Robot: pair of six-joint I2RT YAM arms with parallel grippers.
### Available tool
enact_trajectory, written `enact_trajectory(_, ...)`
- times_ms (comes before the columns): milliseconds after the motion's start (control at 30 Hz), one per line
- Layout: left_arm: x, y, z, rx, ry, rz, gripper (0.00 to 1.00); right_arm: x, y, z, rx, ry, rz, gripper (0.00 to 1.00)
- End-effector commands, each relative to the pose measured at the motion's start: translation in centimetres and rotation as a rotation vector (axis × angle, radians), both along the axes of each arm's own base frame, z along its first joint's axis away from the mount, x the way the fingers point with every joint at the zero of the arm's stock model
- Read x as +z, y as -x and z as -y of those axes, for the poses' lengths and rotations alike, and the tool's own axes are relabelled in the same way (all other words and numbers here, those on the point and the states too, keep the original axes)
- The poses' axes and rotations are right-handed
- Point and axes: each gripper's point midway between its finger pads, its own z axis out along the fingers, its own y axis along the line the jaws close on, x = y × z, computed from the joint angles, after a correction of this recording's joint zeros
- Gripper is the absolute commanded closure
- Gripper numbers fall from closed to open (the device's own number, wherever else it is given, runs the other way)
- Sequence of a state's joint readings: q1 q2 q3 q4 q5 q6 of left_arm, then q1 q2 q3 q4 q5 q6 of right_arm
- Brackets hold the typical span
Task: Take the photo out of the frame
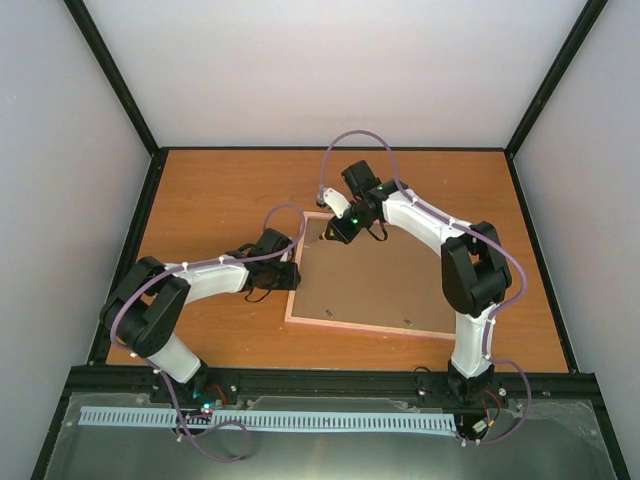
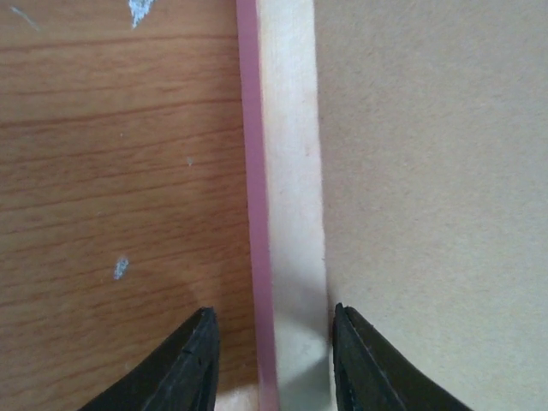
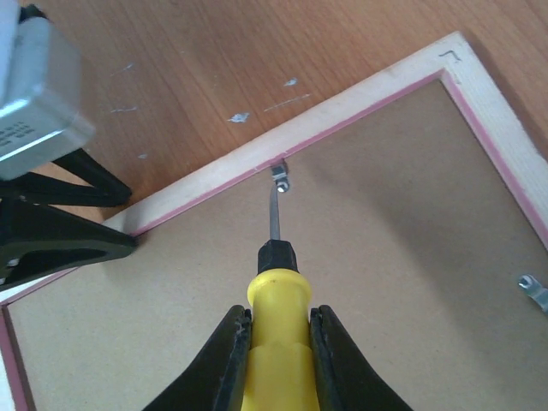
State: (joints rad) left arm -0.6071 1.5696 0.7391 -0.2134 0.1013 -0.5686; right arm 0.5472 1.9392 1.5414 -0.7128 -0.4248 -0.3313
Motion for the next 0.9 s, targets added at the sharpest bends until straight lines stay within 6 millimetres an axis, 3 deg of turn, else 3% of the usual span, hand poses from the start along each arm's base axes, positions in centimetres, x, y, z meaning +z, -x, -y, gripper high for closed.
enact_trajectory(0,0.2,-1.0,1.0,0.009,0.024,0.014,0.65,-0.6,1.0,-1.2,0.029,-0.029,-0.050,0.97)
enact_trajectory(400,-1.4,0.4,0.1,0.035,0.012,-0.034,0.85,-2.3,0.6,-2.0,0.017,0.001,-0.076,0.97)
enact_trajectory(633,-1.4,0.2,0.5,0.035,0.037,-0.021,0.99,-3.0,0.0,-1.8,-0.022,0.024,-0.072,0.97)
enact_trajectory(867,-1.8,0.6,0.6,0.033,0.052,-0.035,0.99,-3.0,-0.6,-1.9,-0.049,0.028,-0.058,0.97)
